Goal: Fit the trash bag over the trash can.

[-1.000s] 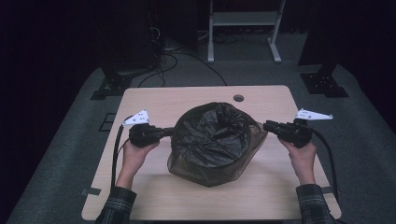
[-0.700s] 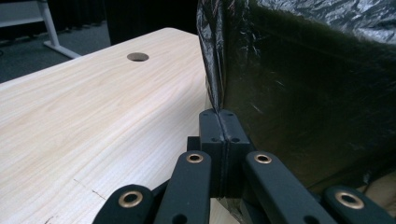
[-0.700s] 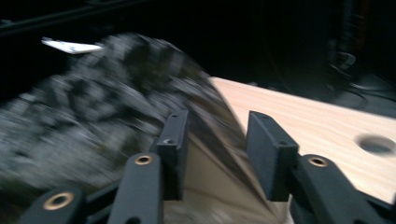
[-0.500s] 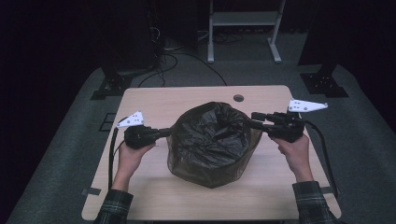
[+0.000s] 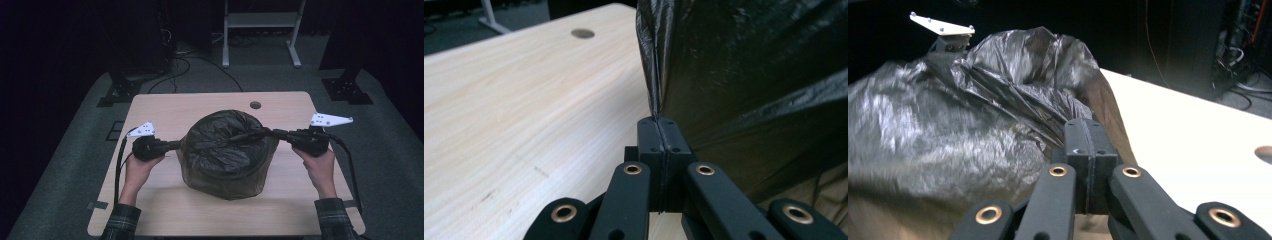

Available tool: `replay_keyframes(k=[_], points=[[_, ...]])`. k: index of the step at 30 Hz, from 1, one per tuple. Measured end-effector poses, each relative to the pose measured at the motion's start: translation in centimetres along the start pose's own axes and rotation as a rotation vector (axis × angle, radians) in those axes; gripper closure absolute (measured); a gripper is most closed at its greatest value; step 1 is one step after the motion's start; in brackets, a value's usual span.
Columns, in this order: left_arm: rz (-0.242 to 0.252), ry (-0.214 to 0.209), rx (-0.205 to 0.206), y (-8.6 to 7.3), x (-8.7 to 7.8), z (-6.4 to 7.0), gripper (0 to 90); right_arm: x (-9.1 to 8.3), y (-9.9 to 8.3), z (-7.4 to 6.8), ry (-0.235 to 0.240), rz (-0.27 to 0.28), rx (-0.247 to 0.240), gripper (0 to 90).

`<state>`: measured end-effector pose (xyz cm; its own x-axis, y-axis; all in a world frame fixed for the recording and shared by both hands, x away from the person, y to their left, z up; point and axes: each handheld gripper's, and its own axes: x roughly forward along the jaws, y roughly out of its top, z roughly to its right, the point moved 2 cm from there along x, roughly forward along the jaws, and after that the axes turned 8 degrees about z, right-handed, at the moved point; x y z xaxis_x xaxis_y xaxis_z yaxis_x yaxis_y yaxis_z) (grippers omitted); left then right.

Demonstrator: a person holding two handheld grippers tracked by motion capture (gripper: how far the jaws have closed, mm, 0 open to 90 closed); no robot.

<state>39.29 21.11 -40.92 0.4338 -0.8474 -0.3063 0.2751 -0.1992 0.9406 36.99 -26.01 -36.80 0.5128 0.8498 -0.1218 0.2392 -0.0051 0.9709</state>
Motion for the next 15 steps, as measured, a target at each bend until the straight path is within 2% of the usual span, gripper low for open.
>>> replay_keyframes(k=[1,3,5,6,7,8,10,12,14,15], points=[[0.0,0.0,0.0,0.0,0.0,0.0,89.8,0.0,0.0,0.0,0.0,0.0,0.0,90.0],[-0.012,-0.001,-0.011,-0.3,0.0,-0.1,89.8,-0.8,-1.2,0.3,-0.012,-0.008,0.018,90.0],[-0.038,0.009,-0.017,-0.6,0.0,-0.2,89.8,-1.1,-1.5,0.4,-0.014,-0.007,0.023,90.0],[-0.052,0.012,-0.028,-0.9,0.0,-0.3,89.8,-1.6,-2.3,0.5,-0.016,-0.012,0.033,90.0],[-0.052,0.012,-0.028,-0.9,0.0,-0.3,89.8,-1.6,-2.3,0.5,-0.016,-0.012,0.033,90.0],[-0.082,0.024,-0.034,-1.3,0.0,-0.5,89.8,-1.9,-3.1,0.6,-0.027,-0.028,0.043,90.0],[-0.105,0.025,-0.046,-1.7,0.2,-0.7,89.8,-2.2,-3.9,0.8,-0.032,-0.042,0.054,90.0],[-0.115,0.025,-0.048,-2.0,0.3,-0.7,89.8,-2.3,-4.2,0.9,-0.037,-0.046,0.058,90.0],[-0.157,0.039,-0.057,-2.5,0.6,-0.8,89.8,-2.4,-4.8,1.0,-0.042,-0.05,0.067,90.0],[-0.198,0.049,-0.054,-3.0,0.9,-0.8,89.8,-2.4,-5.2,1.1,-0.059,-0.074,0.06,90.0]])
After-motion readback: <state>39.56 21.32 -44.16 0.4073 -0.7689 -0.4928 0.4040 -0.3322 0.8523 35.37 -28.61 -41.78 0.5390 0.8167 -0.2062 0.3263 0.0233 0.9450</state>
